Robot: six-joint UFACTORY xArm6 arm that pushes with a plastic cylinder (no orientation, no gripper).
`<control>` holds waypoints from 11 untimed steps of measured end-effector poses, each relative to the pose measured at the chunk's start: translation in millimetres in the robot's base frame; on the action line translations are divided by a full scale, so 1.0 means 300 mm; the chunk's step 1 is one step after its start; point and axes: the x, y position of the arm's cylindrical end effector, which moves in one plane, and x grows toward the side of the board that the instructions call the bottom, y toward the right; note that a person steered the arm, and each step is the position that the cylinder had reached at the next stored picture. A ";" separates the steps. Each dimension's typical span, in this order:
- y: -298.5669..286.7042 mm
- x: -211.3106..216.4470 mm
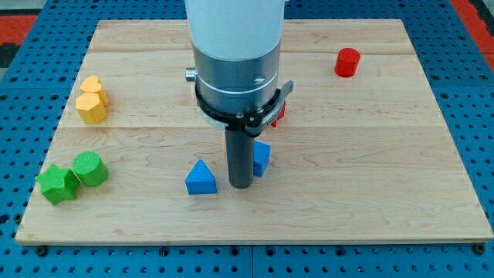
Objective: Point your arm to the triangle
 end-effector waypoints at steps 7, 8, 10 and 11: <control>-0.423 0.091; -0.410 0.078; -0.312 0.061; -0.275 0.052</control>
